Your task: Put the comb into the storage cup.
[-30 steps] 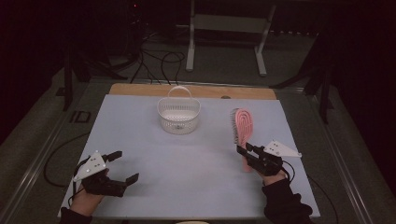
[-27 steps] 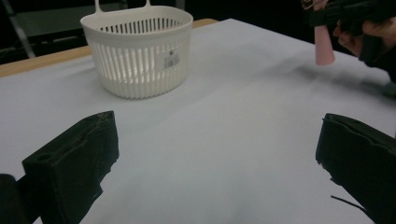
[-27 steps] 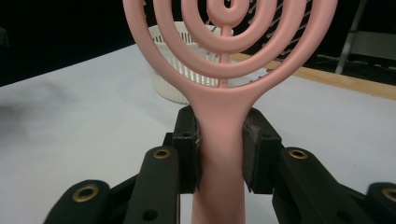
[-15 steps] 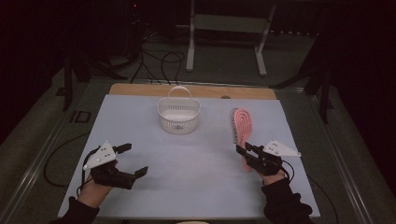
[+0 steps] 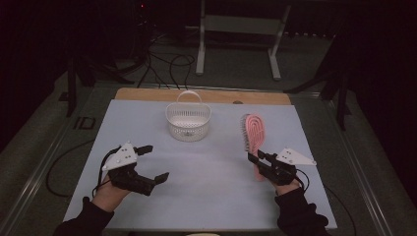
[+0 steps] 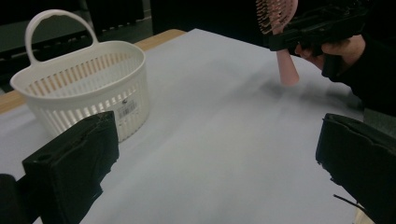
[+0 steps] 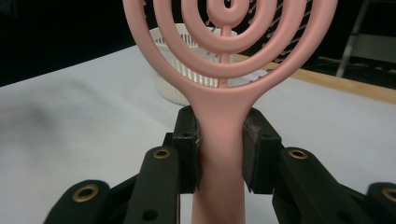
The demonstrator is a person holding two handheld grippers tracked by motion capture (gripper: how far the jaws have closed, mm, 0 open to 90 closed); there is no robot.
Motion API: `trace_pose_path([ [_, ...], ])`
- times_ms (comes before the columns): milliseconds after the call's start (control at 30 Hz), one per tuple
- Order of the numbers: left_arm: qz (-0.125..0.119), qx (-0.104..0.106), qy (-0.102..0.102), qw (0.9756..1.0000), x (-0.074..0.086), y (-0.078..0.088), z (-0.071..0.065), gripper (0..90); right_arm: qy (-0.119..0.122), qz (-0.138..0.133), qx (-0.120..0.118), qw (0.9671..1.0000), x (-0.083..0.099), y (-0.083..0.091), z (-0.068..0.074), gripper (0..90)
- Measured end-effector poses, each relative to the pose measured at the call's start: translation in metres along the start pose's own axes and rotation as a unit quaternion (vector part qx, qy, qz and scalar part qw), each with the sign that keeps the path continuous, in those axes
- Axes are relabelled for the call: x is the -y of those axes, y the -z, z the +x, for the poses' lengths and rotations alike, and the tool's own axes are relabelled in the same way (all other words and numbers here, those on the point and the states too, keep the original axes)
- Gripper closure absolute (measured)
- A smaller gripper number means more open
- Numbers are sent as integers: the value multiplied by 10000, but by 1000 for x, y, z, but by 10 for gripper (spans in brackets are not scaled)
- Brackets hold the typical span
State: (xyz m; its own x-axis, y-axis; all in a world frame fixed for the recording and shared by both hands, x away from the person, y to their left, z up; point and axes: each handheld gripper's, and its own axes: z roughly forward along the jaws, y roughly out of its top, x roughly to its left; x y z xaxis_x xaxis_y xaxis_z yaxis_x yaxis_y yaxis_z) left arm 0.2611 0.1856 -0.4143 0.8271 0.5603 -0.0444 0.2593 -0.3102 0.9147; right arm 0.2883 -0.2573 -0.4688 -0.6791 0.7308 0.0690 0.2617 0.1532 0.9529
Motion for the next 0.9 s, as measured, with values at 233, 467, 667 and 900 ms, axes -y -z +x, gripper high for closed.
trace_pose_path([
  [233,105,70,-54,9999,-16,-15,-2,2,-25,7,-24,10000,0,-1,0,702],
  [467,123,33,-5,9999,-34,-25,-1,2,-75,13,-52,10000,1,-3,0,702],
  [667,167,23,-37,9999,-50,-33,-4,2,-64,8,-81,9999,0,-3,1,702],
  [900,179,85,-15,9998,-67,-45,-9,2,-85,18,-92,9999,0,-4,2,702],
])
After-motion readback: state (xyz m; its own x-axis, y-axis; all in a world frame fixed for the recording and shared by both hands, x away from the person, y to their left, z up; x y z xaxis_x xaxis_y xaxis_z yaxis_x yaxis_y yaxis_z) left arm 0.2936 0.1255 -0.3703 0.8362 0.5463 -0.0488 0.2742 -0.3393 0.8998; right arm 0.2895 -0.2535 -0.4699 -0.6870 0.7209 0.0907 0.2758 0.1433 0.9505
